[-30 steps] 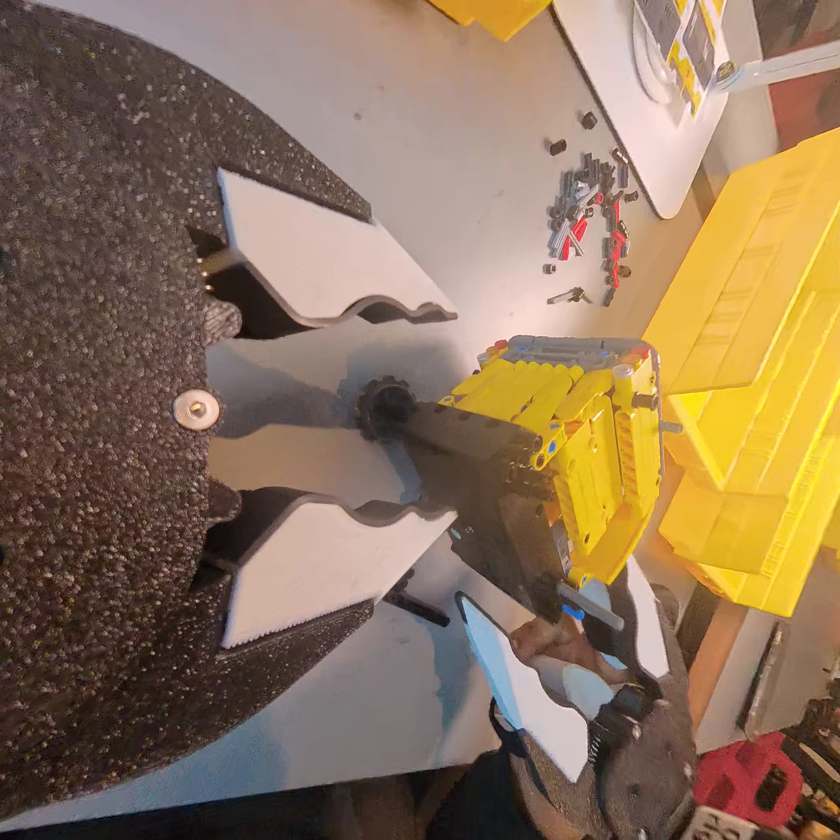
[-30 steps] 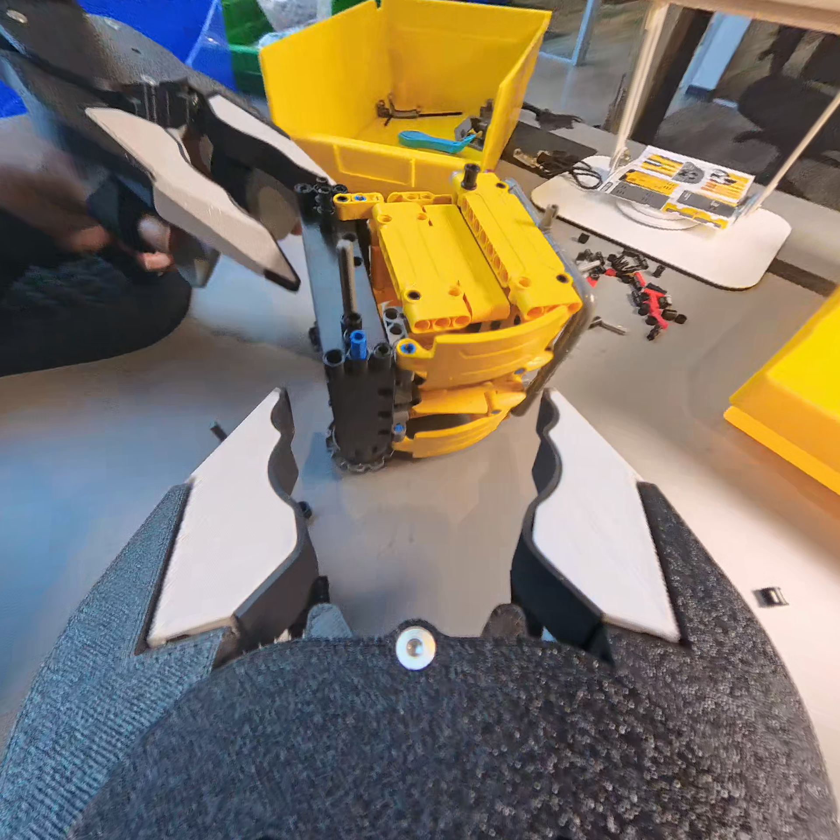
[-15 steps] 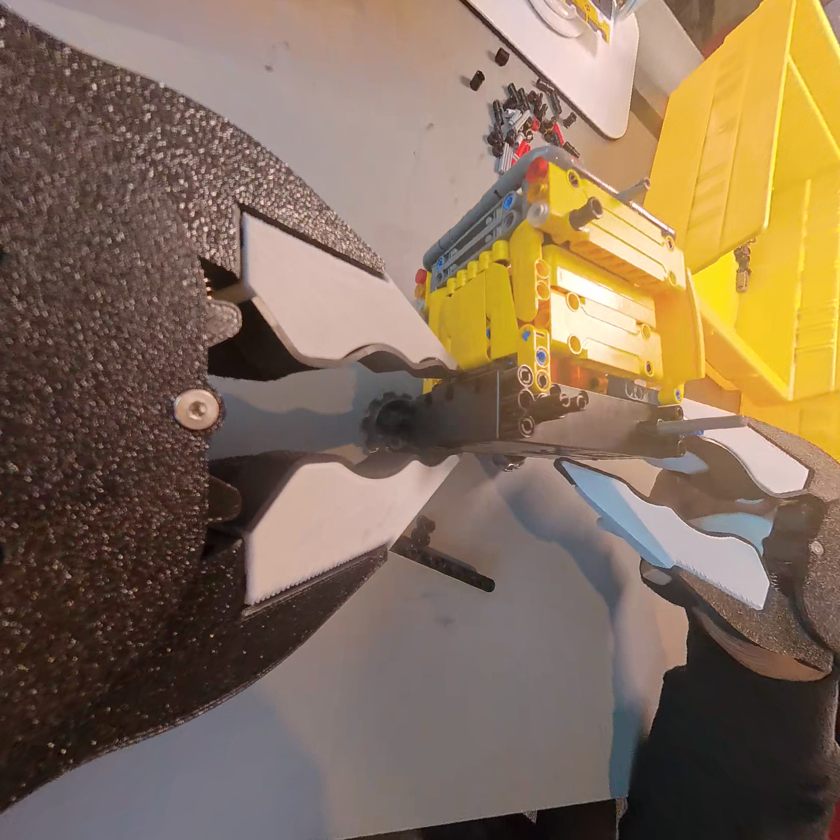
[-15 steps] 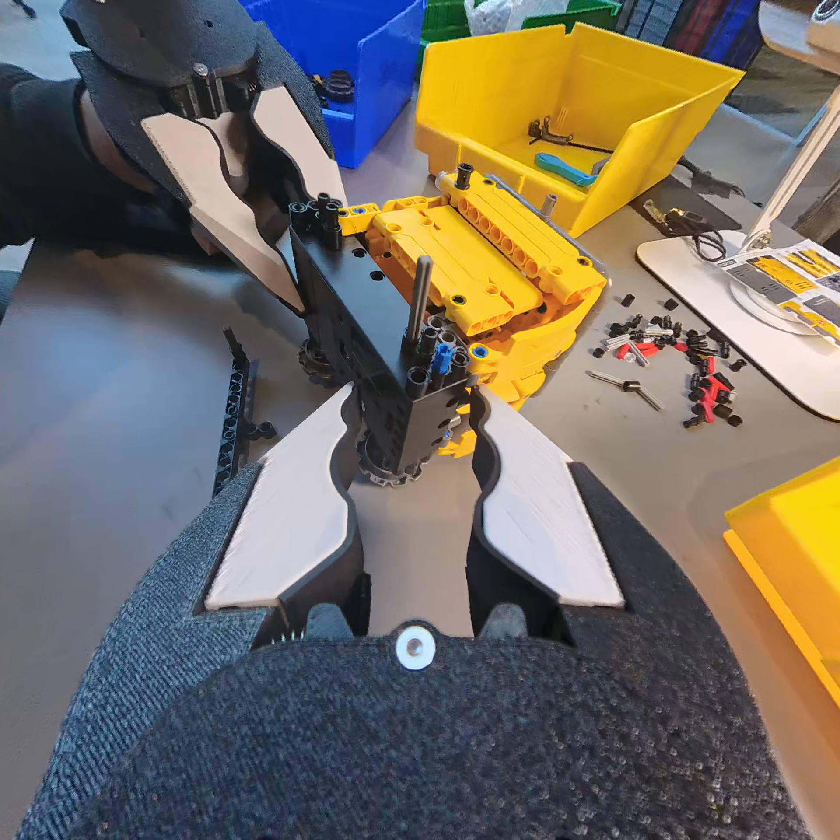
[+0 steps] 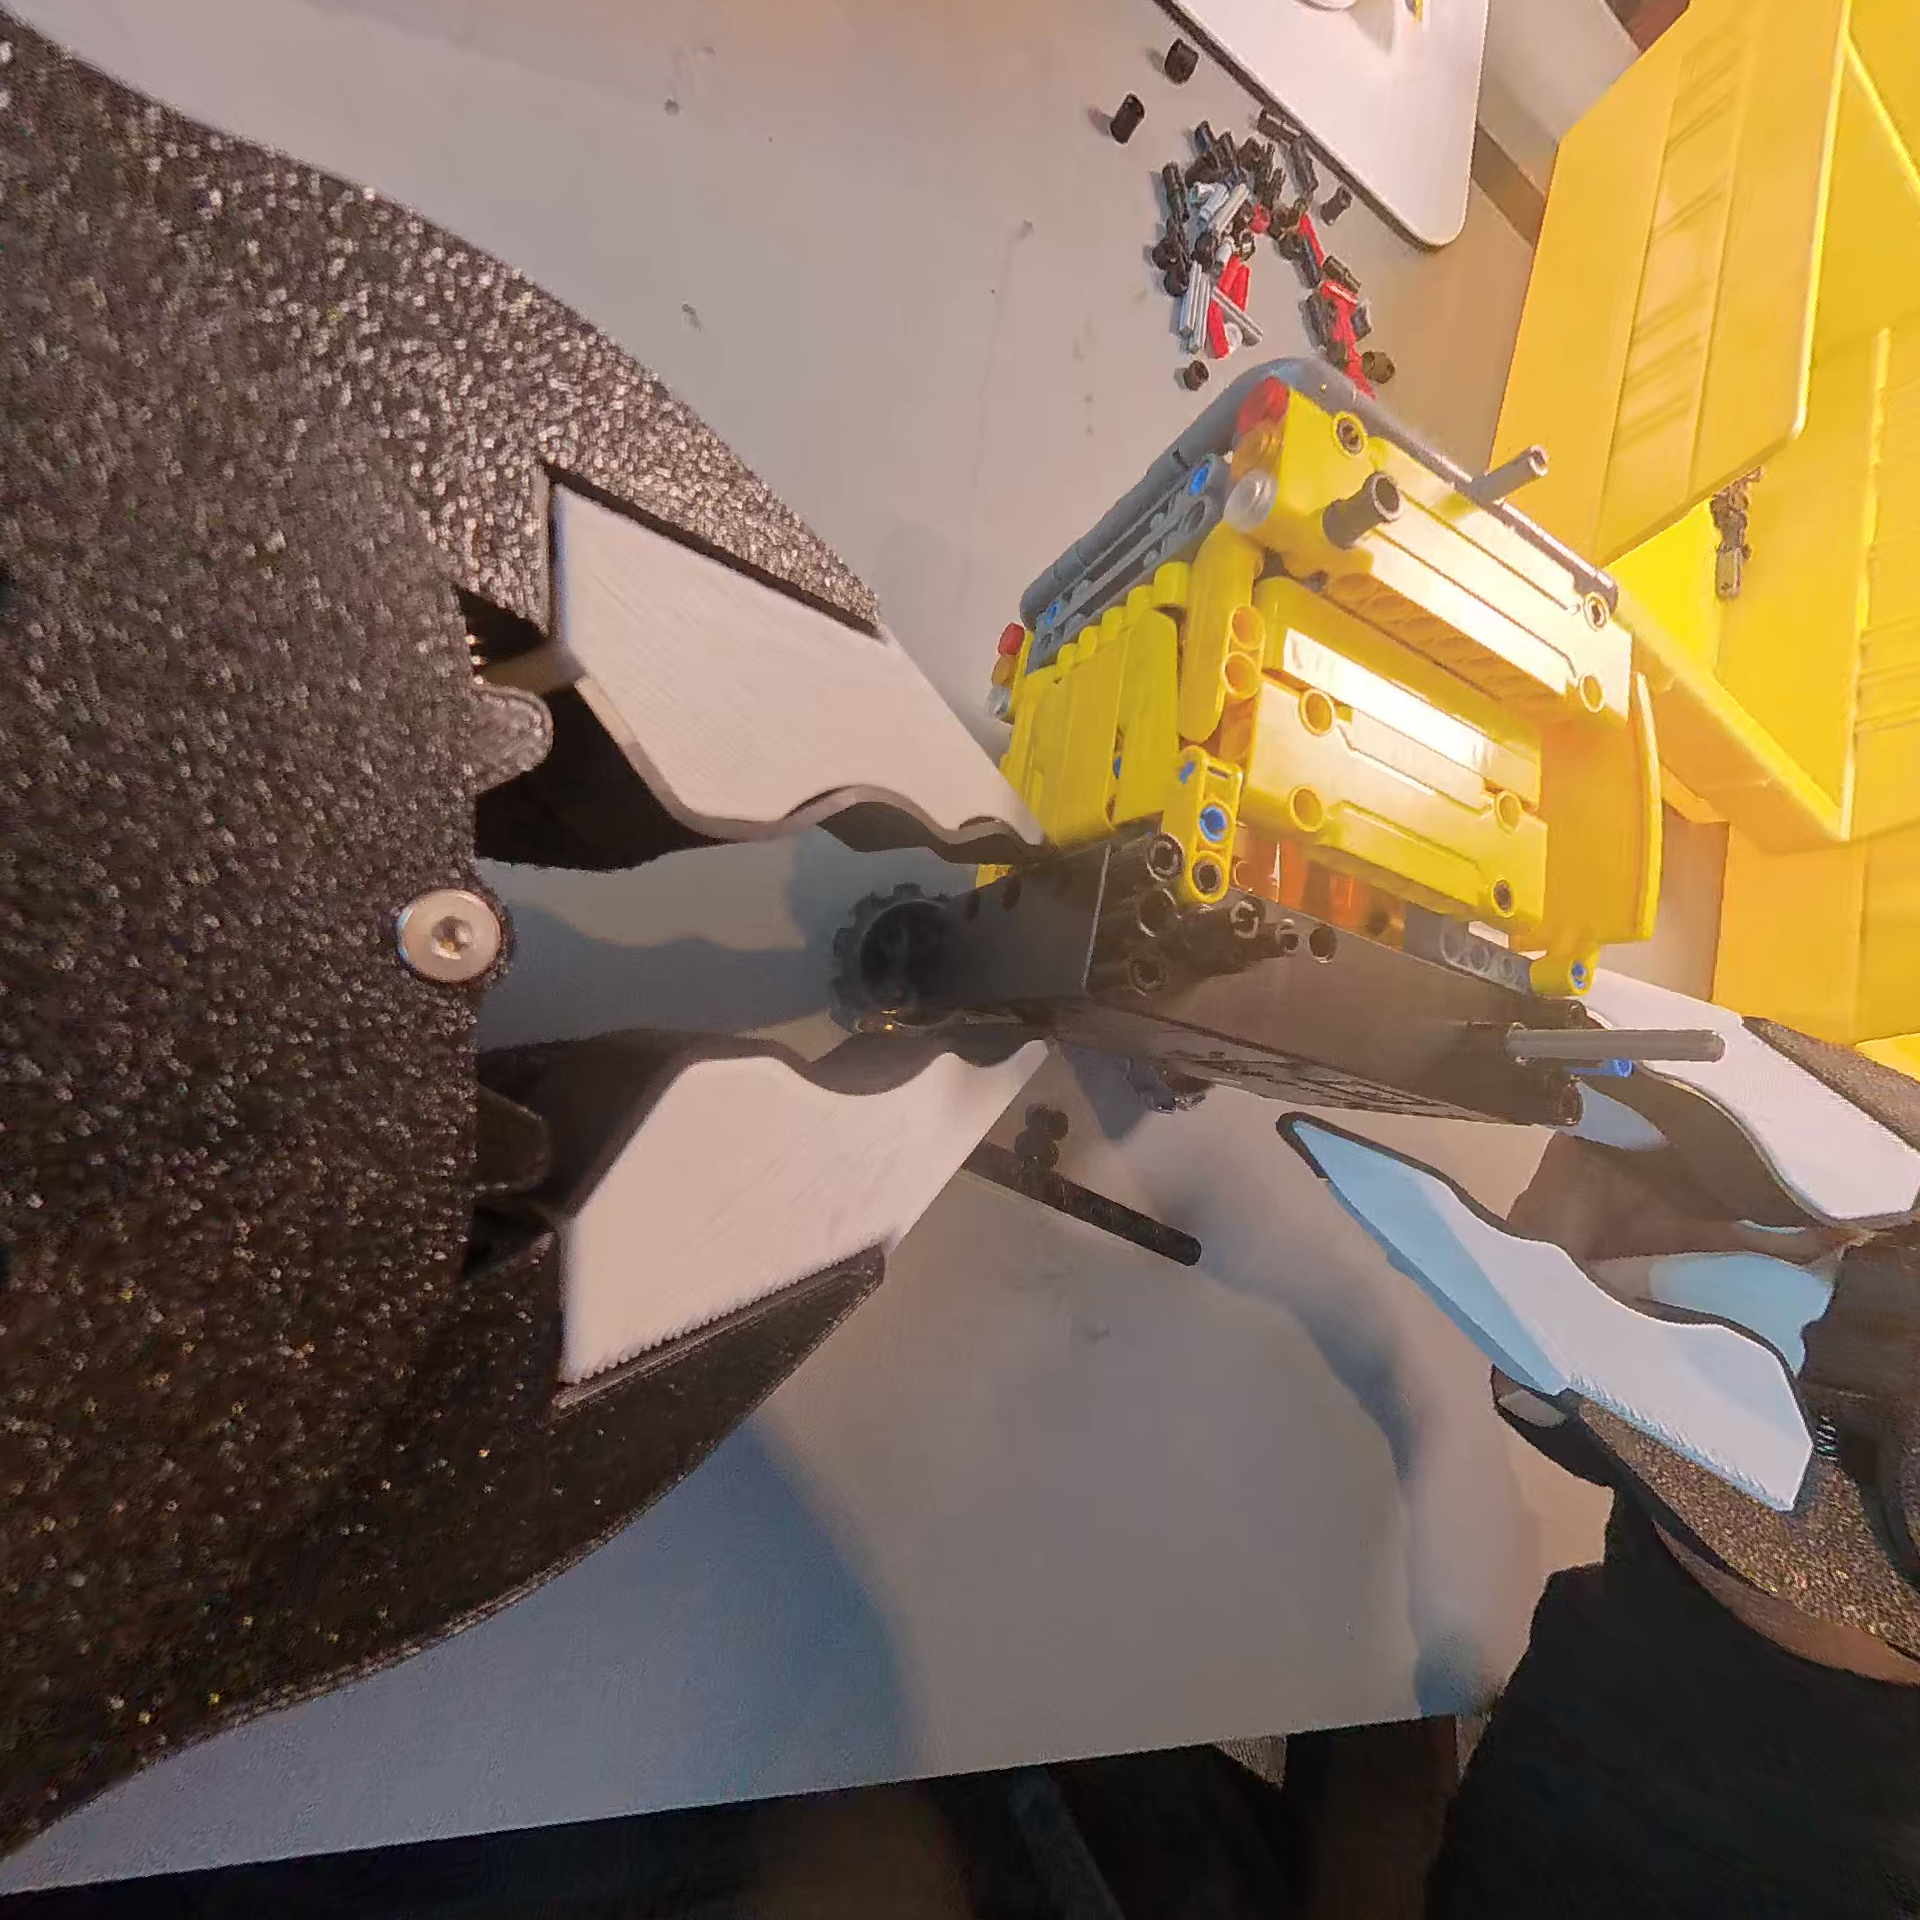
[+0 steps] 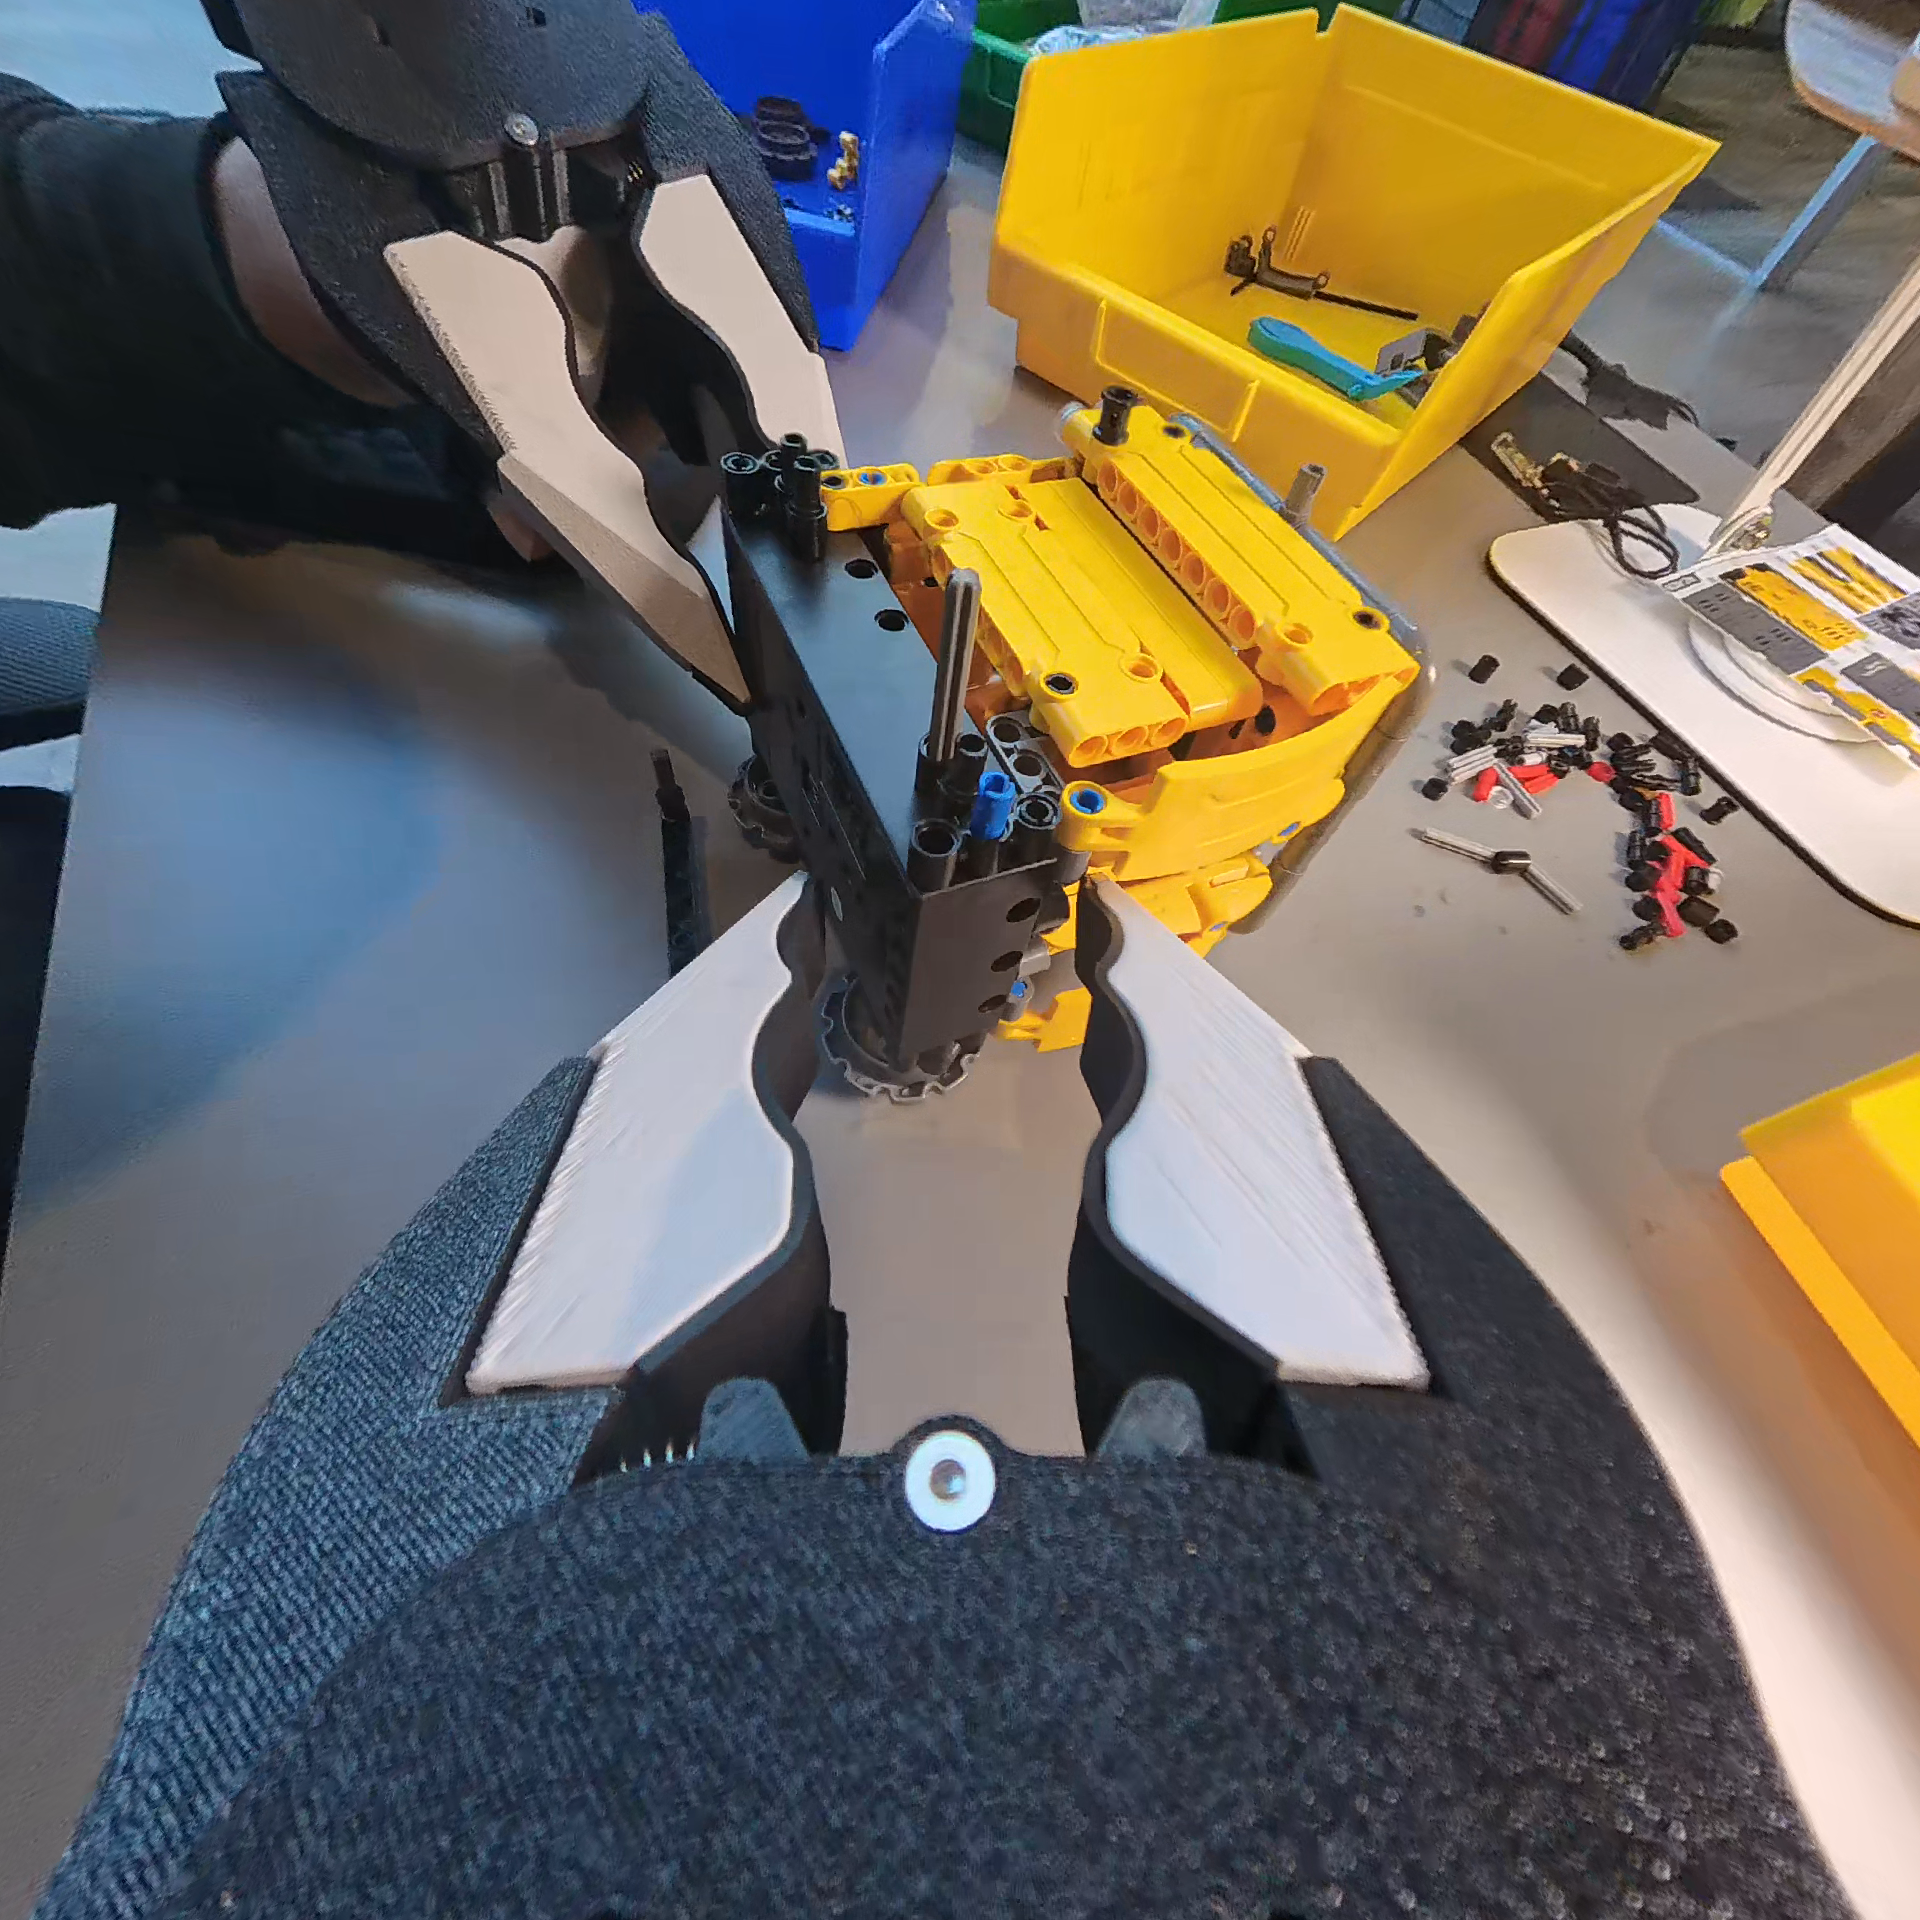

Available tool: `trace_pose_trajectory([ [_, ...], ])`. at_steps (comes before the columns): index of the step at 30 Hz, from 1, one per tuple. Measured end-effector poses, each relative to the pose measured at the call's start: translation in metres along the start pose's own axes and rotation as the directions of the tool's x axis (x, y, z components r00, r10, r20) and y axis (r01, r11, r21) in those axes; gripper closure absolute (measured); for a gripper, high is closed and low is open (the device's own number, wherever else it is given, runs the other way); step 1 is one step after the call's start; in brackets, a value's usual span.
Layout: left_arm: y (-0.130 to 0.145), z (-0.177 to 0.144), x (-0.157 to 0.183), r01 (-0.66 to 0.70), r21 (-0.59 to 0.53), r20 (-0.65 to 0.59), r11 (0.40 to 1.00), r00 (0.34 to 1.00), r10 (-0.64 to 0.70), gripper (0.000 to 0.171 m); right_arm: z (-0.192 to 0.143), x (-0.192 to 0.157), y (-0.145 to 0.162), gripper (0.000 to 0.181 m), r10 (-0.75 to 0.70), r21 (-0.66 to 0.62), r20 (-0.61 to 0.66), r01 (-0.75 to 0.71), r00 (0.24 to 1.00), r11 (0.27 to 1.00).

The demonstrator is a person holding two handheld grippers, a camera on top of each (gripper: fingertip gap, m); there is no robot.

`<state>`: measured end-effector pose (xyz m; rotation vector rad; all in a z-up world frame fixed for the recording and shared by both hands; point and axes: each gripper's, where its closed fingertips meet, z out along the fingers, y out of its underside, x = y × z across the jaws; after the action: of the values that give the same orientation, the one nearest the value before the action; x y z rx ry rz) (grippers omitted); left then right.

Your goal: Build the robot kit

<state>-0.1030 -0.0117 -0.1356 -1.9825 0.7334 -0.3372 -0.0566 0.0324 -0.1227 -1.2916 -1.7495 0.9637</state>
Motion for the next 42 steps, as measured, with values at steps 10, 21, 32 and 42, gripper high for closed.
trace_pose_trajectory([
  [10, -0.001, -0.002, 0.001, 0.023, 0.013, -0.013, 1.000, 1.000, -0.023, 0.142, -0.003, -0.010, 0.000, 0.133, 0.021, 0.006, 0.009, -0.021, 1.000, 1.000],
  [21, -0.004, -0.030, -0.002, 0.056, 0.047, -0.011, 0.997, 0.998, -0.056, 0.136, -0.028, -0.022, 0.007, 0.126, 0.036, 0.018, 0.084, -0.038, 0.996, 0.999],
  [32, 0.047, -0.003, 0.045, -0.108, -0.223, -0.237, 0.969, 0.970, 0.054, 0.129, -0.012, -0.060, 0.066, 0.139, -0.062, -0.284, 0.200, 0.118, 0.978, 0.952],
  [42, 0.059, 0.005, 0.053, -0.202, -0.278, -0.256, 0.939, 0.958, 0.130, 0.158, -0.003, -0.059, 0.067, 0.165, -0.103, -0.300, 0.192, 0.158, 0.976, 0.941],
])
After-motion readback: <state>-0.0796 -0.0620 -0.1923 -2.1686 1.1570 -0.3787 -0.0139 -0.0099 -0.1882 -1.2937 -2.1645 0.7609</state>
